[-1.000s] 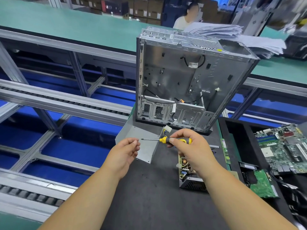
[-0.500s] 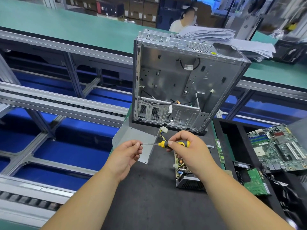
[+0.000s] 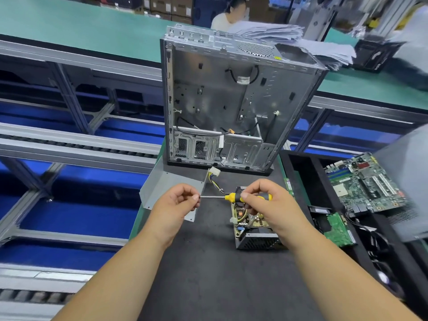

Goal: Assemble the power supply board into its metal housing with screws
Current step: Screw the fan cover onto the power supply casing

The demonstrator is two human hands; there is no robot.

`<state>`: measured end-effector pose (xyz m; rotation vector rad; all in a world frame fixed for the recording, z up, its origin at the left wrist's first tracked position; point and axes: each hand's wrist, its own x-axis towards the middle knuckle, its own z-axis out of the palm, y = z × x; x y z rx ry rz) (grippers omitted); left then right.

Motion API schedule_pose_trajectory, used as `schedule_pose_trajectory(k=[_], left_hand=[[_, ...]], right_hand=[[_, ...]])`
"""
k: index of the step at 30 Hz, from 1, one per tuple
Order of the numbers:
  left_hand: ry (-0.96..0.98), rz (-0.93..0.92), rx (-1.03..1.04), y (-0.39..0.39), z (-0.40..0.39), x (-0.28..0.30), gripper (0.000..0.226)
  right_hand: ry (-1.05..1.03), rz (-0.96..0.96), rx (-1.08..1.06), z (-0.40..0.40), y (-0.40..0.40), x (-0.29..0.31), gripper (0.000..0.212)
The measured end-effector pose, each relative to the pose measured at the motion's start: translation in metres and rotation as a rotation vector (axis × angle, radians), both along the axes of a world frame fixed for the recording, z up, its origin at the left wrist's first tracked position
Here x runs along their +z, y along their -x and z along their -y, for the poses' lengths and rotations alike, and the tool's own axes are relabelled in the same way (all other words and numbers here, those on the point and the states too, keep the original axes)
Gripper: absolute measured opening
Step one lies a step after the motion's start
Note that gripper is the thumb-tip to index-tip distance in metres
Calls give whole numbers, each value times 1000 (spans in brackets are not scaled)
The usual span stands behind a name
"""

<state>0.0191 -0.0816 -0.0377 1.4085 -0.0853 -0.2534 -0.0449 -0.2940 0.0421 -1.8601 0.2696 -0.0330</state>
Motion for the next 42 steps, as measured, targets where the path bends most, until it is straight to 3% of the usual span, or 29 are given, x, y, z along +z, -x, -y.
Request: schedule_pose_trajectory(k=[3, 10, 12, 15, 20, 24, 28, 35, 39, 42], left_hand=[[8, 55, -21, 3, 11, 4, 24], [-6, 110, -74, 11, 48, 15, 24], [9, 82, -82, 13, 61, 18, 19], [-26, 46, -94, 19, 79, 18, 38], [-378, 60, -257, 36, 103, 0, 37], [-735, 258, -384, 47, 121, -11, 46], [-891, 326, -391, 54, 140, -14, 37], [-988, 341, -336, 65, 149, -1, 32], [-899, 291, -281, 64, 156, 24, 22], [-794, 173, -284, 56, 155, 41, 16]], right_hand=[[19, -44, 86, 17, 7, -1, 7], [329, -104, 205, 58, 16, -13, 15], [284, -91, 185, 69, 18, -17, 16], [198, -64, 145, 87, 22, -24, 17], [42, -54, 108, 118, 26, -35, 16], [-14, -31, 103, 138, 27, -39, 22], [-52, -48, 101, 155, 28, -42, 16], [-43, -94, 87, 180, 36, -34, 15], [21, -112, 91, 190, 42, -24, 5], [62, -94, 132, 191, 43, -20, 17]])
